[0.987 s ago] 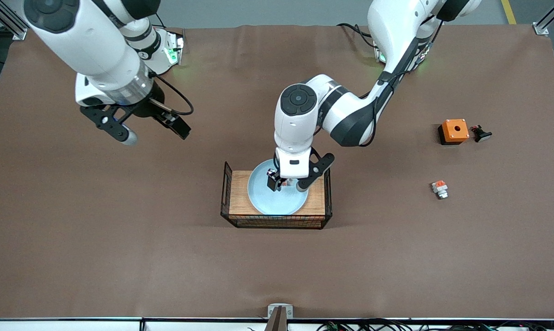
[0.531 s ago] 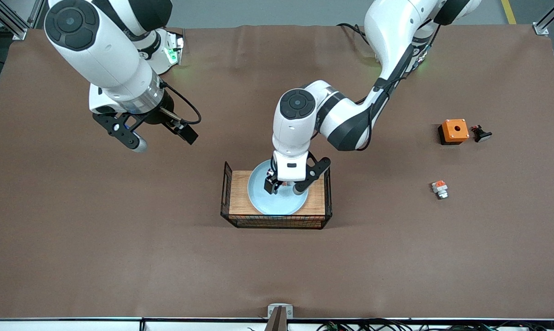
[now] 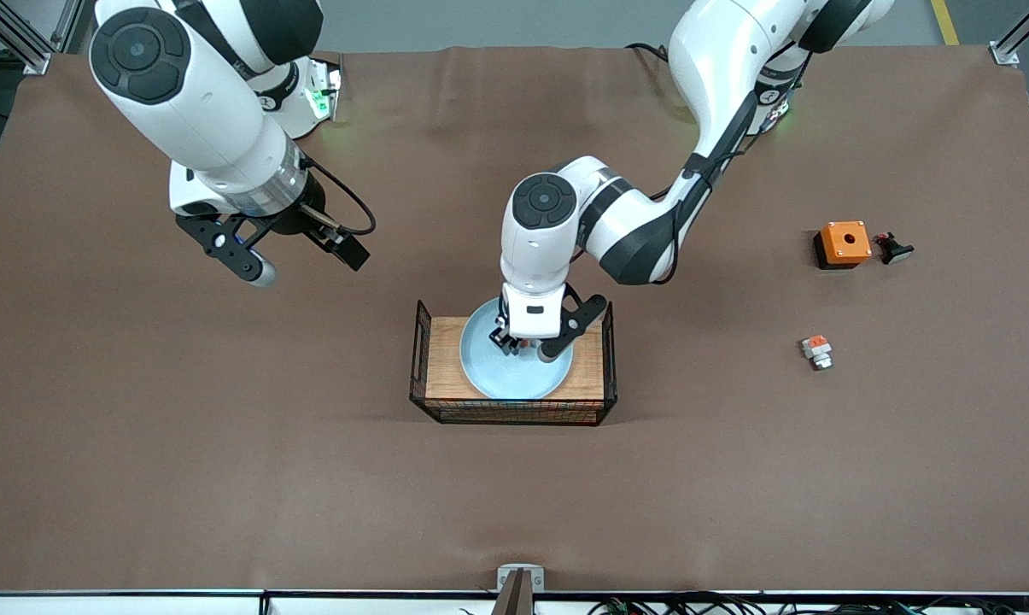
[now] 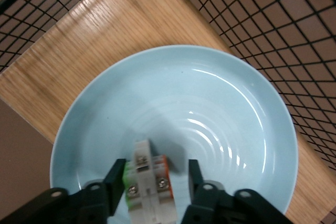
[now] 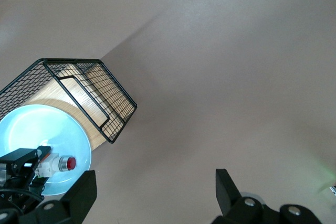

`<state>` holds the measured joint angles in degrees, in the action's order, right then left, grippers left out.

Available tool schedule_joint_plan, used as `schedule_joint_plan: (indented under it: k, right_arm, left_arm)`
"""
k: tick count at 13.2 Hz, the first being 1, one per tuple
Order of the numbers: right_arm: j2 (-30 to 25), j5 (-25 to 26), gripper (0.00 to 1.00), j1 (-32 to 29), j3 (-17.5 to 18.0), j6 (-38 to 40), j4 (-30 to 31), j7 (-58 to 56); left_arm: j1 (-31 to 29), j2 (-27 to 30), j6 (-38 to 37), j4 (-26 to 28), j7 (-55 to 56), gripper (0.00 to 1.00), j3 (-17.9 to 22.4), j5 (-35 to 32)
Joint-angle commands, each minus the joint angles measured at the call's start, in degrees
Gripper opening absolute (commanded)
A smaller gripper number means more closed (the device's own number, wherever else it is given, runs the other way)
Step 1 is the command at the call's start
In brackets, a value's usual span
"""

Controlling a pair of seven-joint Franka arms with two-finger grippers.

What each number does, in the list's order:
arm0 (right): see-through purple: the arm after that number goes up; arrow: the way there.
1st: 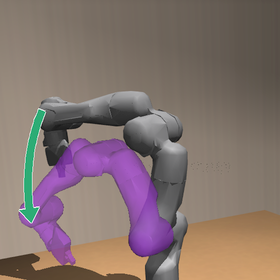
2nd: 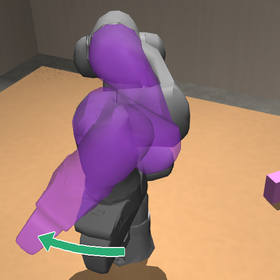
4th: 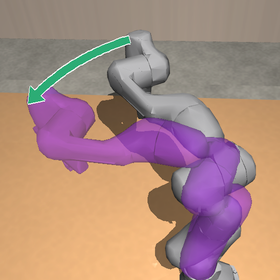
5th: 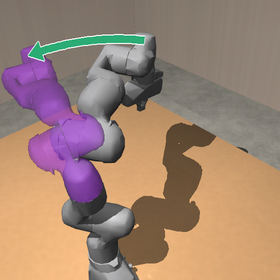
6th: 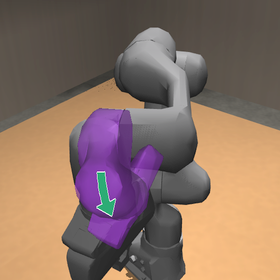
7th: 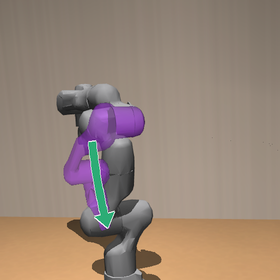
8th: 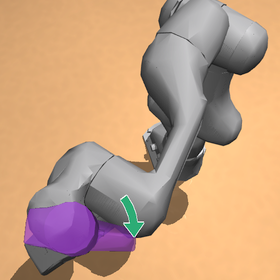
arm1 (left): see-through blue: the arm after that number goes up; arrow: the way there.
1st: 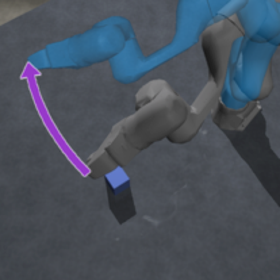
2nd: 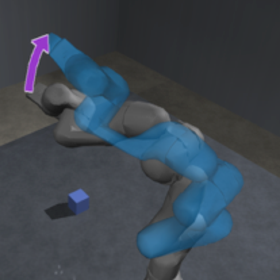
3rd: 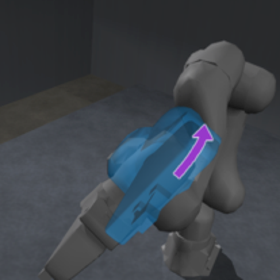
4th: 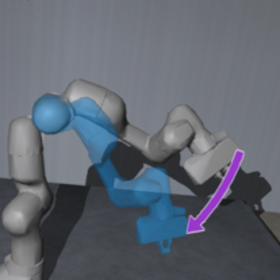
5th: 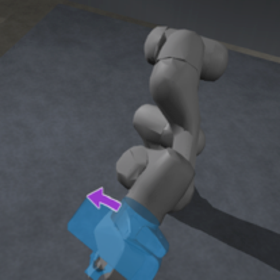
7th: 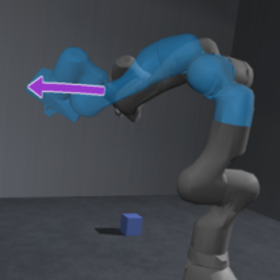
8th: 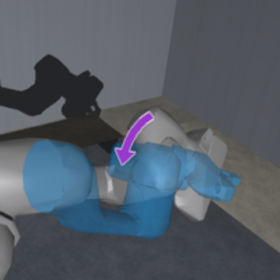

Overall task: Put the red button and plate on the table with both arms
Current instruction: 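Grasp the red button on the plate with the left gripper, then lift the button with the left gripper while the right gripper reaches the plate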

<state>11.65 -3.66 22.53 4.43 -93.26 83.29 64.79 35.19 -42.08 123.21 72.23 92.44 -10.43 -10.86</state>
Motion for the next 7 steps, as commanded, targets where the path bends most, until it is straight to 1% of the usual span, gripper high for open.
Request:
schedule_joint_plan:
  k: [1,4,6,7]
  right_arm:
    - [0.48,-0.12,1.00,0.58,-0.39,-0.17,-0.32,0.43]
    - [0.65,-0.12,1.00,1.63,-0.39,-0.17,-0.32,1.21]
    - [1.27,-0.03,1.00,3.04,-0.48,-0.26,-0.32,2.44]
    - [1.70,-0.20,1.00,3.30,-0.39,-0.95,-0.32,5.49]
  left_arm:
    - [1.03,0.32,-0.33,-1.13,0.73,0.00,0.85,-1.18]
    - [-0.11,3.30,-1.82,-1.22,0.11,0.00,0.68,-1.18]
    - [-1.87,6.11,-5.06,-1.13,-1.98,0.00,0.50,-1.27]
    - [-2.31,7.87,-7.08,-1.13,-4.00,0.00,0.59,-1.27]
